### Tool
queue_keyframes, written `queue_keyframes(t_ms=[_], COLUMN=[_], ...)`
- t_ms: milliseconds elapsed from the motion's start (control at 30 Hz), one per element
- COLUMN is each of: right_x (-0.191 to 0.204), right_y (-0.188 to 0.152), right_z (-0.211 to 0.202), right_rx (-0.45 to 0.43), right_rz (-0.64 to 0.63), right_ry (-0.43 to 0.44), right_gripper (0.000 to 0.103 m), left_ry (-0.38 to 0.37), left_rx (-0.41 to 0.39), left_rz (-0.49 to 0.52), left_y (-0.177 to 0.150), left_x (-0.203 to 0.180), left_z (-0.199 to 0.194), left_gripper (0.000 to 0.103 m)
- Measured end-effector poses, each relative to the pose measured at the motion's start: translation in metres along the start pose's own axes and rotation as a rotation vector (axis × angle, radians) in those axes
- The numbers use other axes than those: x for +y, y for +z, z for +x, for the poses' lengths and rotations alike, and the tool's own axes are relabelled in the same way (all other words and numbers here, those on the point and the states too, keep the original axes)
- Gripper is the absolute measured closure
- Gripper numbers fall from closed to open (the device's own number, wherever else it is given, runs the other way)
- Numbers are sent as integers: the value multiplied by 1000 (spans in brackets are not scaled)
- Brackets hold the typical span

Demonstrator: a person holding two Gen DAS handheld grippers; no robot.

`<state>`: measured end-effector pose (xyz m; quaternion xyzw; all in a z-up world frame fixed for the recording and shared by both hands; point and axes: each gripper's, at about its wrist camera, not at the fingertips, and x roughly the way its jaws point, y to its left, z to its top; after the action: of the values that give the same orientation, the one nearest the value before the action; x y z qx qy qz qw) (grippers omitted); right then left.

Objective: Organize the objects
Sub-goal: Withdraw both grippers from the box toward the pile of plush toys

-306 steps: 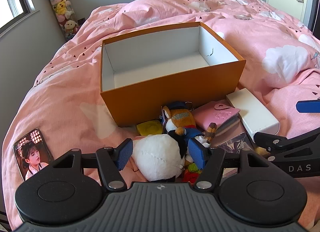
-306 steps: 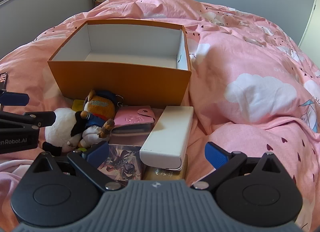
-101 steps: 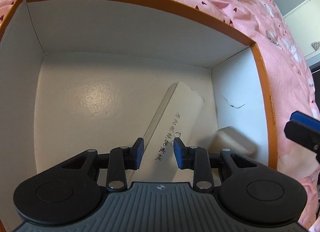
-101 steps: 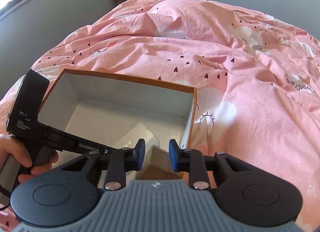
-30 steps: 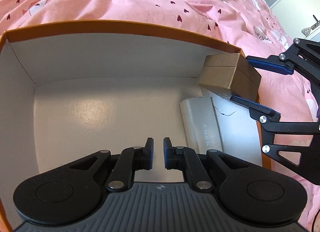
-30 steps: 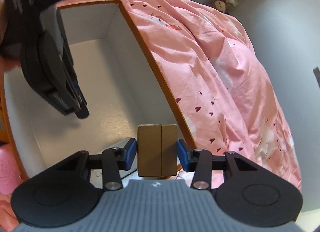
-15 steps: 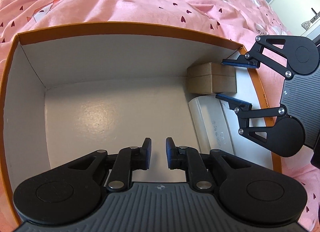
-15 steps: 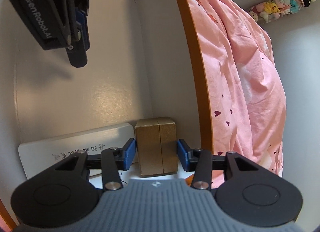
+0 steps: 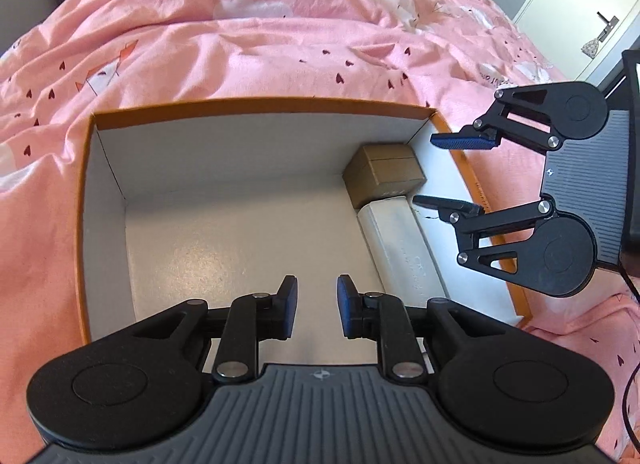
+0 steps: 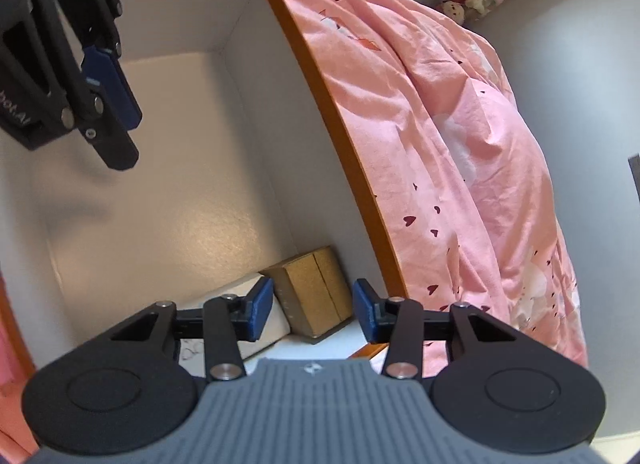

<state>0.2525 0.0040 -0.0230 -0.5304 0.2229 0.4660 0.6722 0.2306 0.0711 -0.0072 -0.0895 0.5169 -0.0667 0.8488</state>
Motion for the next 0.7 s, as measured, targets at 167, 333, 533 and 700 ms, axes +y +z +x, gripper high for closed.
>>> queue_keyframes(t_ms=[167,333,533,700], right_x=[8,27,75,120], right_y=[-10,-34,-61,-67], right_z=[-51,-99,-120,-108], right_rx=[-76,-163,-169,-125], right_rz=[265,553,779,882], right_ry=[15,62,128,287], right_gripper=[53,46,45,62], left_ry=[-6,-8,85,99], left_rx=[-70,-77,-18,20], left_rz=[38,34,-76,-81], left_y=[-23,-55,-103,-137], left_x=[-13,-17,-4,-5], left_z=[-42,-63,-64,-53], left_gripper=[74,73,70,66])
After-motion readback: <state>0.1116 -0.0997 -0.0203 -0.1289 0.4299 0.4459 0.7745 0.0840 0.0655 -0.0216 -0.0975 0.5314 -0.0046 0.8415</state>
